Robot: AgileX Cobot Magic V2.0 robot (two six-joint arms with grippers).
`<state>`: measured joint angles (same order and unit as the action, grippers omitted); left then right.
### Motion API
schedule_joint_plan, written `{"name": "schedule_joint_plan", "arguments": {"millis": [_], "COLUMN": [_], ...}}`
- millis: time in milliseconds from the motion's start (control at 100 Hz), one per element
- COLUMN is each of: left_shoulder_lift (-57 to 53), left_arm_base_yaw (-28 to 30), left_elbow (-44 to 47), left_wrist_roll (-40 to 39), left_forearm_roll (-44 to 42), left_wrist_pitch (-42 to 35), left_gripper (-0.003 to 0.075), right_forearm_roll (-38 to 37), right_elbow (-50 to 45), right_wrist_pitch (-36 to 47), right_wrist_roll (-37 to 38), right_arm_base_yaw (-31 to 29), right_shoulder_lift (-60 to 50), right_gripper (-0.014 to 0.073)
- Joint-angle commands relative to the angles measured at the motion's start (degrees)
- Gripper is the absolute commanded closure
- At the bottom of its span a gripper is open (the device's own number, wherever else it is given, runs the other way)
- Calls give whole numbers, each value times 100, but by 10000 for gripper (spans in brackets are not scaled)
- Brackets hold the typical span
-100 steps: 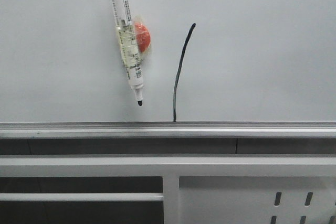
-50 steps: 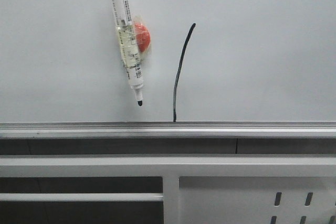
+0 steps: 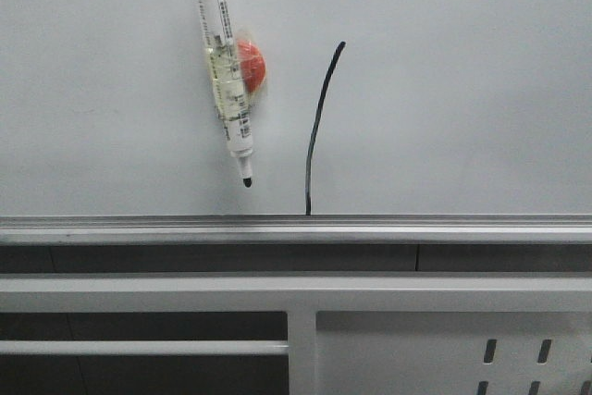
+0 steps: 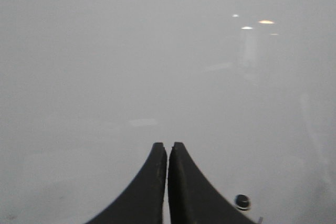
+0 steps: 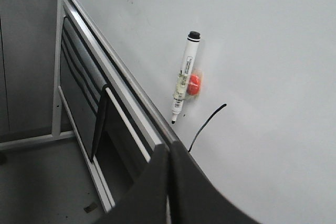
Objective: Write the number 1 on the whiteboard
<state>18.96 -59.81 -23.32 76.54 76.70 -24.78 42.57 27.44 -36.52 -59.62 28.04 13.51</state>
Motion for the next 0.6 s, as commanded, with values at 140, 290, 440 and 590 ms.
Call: {"name": "schedule_joint_plan", "arguments": {"millis": [140,290,440,590], "left_shoulder_lift": [53,-109,-794,-1635], "left_arm_base_yaw": [988,2807,4458,5793], "left_elbow": [234,438,787,1279], "left_wrist_roll": [-61,-1193,-3346,-6101], "left_forearm_roll": [-2114,-3018,-4847,-6950], "left_wrist_pitch": [-317,457,1442,2701], "left_gripper": [740,740,740,740], "right_forearm_roll": [115,115,115,115], "right_elbow": [138,138,138,138], "right_wrist_pitch": [289,289,289,289], "right_wrist_roll": [-16,-16,-16,-16], "right_arm_base_yaw": [-12,-12,-12,-12], "right_shoulder_lift": [57,57,57,57], "right_gripper": [663,663,663,663]}}
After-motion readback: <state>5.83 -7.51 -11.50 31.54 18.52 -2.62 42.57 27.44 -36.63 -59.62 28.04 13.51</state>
